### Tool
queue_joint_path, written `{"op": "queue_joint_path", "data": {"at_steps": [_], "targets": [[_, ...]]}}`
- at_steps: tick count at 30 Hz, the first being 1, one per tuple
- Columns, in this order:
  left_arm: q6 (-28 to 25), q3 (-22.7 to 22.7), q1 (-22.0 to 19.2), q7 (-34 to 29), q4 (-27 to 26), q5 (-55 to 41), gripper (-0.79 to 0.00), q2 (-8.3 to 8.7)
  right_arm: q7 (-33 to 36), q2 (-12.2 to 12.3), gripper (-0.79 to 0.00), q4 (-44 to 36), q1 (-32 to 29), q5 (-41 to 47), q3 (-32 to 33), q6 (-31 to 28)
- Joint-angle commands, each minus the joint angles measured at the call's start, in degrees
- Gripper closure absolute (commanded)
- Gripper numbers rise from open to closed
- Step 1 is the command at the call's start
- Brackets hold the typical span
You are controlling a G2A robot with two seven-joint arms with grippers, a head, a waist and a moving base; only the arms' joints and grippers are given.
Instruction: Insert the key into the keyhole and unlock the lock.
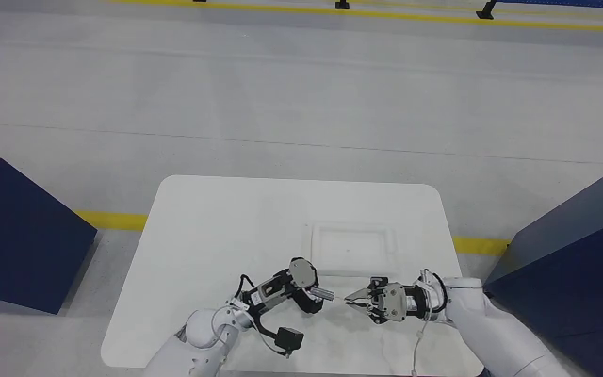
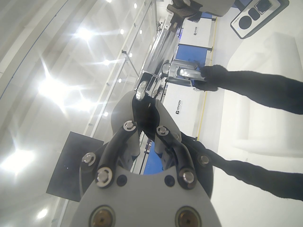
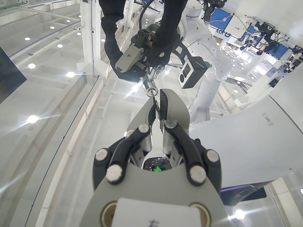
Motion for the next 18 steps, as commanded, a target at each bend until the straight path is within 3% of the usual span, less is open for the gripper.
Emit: {"op": "queue_joint_path", "data": {"at_steps": [1, 18], "targets": [[-0.03, -0.12, 0.14, -0.31, -0.25, 0.26, 0.0, 0.05, 0.15, 0.23, 0.0, 0.05, 0.19, 0.18, -0.31, -0.14], [0.49, -0.2, 0.12, -1.76, -1.47, 2.62, 0.0, 0.22, 0.14, 1.45, 0.0, -0.08, 1.96, 1.75, -3.07, -0.13]]}}
